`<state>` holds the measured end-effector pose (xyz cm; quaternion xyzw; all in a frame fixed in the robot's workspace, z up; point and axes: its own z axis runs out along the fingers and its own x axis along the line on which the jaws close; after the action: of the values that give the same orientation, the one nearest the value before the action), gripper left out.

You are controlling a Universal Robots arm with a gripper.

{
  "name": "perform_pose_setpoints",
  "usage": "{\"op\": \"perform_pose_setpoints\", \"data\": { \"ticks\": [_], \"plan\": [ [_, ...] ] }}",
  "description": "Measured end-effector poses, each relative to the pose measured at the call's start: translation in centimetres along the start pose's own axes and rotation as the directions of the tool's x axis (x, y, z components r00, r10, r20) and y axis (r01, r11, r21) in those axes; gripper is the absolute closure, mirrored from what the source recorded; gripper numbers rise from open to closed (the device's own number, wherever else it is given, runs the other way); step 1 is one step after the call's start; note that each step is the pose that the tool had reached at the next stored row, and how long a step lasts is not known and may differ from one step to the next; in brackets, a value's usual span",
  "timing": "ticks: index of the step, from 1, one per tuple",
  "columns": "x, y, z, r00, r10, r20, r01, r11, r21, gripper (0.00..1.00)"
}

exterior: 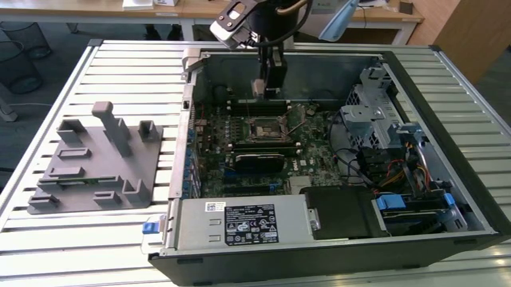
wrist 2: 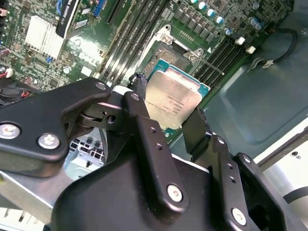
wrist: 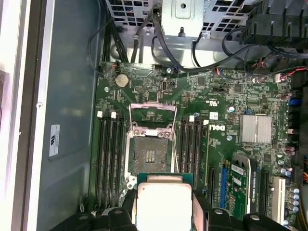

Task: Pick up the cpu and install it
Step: 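Place the cpu into insertion slot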

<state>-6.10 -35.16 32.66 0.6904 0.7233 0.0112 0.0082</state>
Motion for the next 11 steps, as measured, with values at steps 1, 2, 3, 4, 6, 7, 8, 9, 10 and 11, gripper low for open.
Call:
{"op": "perform_pose_setpoints", "data": {
  "ticks": [1,2,3,4,6,7,8,9,10,11],
  "plan": [
    [0.12,0.01,0.04,1.0,0.001,-0.0001,-0.001,1.0,-0.0001,0.46],
    [0.27,0.02,0.09,1.0,0.002,0.0,-0.002,1.0,0.0,0.46],
    [0.42,0.03,0.15,1.0,0.003,-0.0001,-0.003,1.0,-0.0001,0.46],
    [0.54,0.07,0.21,1.0,0.003,0.0,-0.003,1.0,0.0,0.46],
    [0.77,0.22,0.34,1.0,0.004,0.0002,-0.004,1.0,0.0001,0.46],
    [0.85,0.31,0.41,1.0,0.004,0.0,-0.004,1.0,0.0,0.46],
    [0.92,0.4,0.5,1.0,0.004,0.0,-0.004,1.0,-0.0001,0.46],
    [0.98,0.49,0.57,1.0,0.004,0.0,-0.004,1.0,0.0,0.46],
    [1.04,0.59,0.63,1.0,0.004,0.0,-0.004,1.0,0.0,0.46],
    [1.09,0.66,0.69,1.0,0.004,0.0,-0.004,1.0,0.0,0.46]
  ]
}}
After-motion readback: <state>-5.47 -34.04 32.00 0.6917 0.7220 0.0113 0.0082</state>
